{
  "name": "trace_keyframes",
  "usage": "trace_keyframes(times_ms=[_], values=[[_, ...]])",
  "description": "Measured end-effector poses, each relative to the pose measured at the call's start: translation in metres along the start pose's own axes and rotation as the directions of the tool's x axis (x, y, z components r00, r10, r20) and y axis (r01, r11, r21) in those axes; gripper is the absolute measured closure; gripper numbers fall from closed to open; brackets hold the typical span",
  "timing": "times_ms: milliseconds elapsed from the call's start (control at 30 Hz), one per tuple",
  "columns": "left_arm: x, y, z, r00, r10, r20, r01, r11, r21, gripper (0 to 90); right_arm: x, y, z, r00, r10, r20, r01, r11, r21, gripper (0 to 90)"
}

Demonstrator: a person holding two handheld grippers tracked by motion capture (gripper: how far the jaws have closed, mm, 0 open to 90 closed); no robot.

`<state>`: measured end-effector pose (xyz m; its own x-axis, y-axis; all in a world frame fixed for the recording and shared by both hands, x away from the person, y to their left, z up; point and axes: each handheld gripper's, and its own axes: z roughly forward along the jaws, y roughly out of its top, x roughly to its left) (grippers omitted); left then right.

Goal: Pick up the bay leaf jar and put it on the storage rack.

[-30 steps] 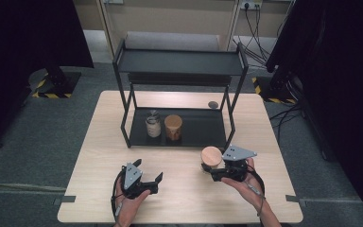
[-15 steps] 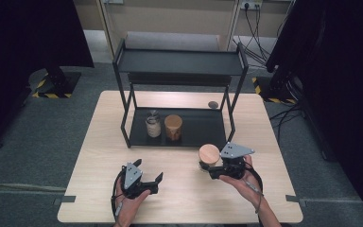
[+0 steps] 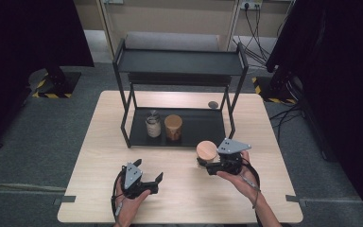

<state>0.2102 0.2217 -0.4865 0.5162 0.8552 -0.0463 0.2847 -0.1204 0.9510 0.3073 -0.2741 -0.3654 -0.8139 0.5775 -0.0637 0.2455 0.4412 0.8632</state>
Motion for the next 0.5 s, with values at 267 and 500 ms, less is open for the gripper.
trace_keyframes(times_ms=[267, 500], values=[[0.0, 0.0, 0.0, 1.0, 0.001, -0.001, -0.001, 1.0, 0.0, 2.5, -0.003, 0.005, 0.006, 1.0, -0.001, 0.003, 0.001, 1.0, 0.002, 26.1], [0.0, 0.0, 0.0, 1.0, 0.001, 0.0, -0.001, 1.0, 0.0, 2.5, -0.007, 0.009, 0.013, 1.0, 0.001, 0.008, -0.001, 1.0, 0.009, 26.1]])
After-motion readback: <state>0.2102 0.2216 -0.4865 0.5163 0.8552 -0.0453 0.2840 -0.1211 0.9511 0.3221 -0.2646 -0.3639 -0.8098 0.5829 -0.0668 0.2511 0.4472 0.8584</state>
